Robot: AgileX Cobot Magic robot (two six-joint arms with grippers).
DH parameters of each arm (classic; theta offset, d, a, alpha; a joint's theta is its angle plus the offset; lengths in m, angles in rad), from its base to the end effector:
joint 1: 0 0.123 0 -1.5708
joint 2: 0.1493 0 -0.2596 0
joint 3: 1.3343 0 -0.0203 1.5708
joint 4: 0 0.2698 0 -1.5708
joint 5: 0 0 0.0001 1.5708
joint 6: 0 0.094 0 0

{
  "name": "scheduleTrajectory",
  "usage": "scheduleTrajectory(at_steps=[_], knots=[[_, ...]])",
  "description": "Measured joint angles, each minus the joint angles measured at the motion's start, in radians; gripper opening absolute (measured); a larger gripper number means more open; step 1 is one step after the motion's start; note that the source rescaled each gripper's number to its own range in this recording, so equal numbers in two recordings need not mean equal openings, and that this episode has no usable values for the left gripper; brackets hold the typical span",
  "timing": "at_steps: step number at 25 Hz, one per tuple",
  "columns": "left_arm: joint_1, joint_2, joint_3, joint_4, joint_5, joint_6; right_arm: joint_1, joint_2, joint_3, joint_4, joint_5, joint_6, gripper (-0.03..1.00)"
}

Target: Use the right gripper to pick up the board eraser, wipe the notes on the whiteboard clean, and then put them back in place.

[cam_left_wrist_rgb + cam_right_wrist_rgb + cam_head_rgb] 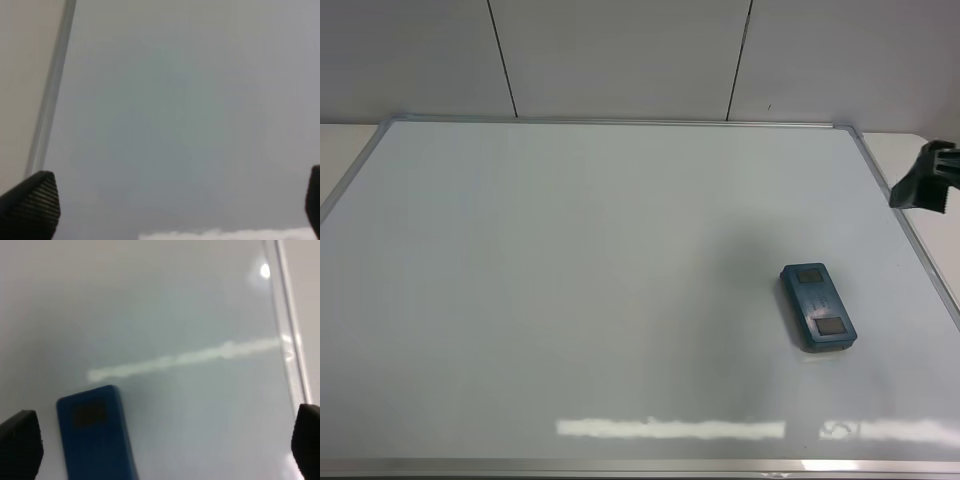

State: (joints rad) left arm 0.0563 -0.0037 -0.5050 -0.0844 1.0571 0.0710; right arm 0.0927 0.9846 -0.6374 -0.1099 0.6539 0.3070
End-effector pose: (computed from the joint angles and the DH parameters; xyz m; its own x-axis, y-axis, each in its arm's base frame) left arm 0.0393 -0.0047 0.2872 -0.4425 0.0045 -0.8968 0.0226 0.9997 -0.0062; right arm 0.2132 0.0135 0.2343 -0.7791 0.1459 -0.6097 0.1210 0.9893 0.0821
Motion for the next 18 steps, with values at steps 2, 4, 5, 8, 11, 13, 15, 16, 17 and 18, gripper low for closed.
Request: scheduleTrajectory(at_steps=[2,4,5,8,11,13,15,16,17,18], knots=[[0.0,0.0,0.0,0.0,0.0,0.0,-0.041,-0.083,0.001,0.0,0.051,-0.034,1.0],[0.0,0.0,0.0,0.0,0.0,0.0,-0.066,-0.167,0.001,0.003,0.089,-0.061,1.0],[0.0,0.0,0.0,0.0,0.0,0.0,-0.072,-0.215,0.001,0.008,0.107,-0.073,1.0],[0.0,0.0,0.0,0.0,0.0,0.0,-0.076,-0.353,0.001,0.016,0.157,-0.107,1.0],[0.0,0.0,0.0,0.0,0.0,0.0,-0.076,-0.503,0.002,0.028,0.207,-0.123,1.0],[0.0,0.0,0.0,0.0,0.0,0.0,-0.076,-0.591,0.002,0.044,0.235,-0.124,1.0],[0.0,0.0,0.0,0.0,0.0,0.0,-0.076,-0.671,0.002,0.053,0.273,-0.124,1.0],[0.0,0.0,0.0,0.0,0.0,0.0,-0.076,-0.713,0.002,0.054,0.295,-0.124,1.0],[0.0,0.0,0.0,0.0,0.0,0.0,-0.076,-0.747,0.002,0.054,0.315,-0.124,1.0],[0.0,0.0,0.0,0.0,0.0,0.0,-0.076,-0.787,0.002,0.054,0.334,-0.124,1.0]])
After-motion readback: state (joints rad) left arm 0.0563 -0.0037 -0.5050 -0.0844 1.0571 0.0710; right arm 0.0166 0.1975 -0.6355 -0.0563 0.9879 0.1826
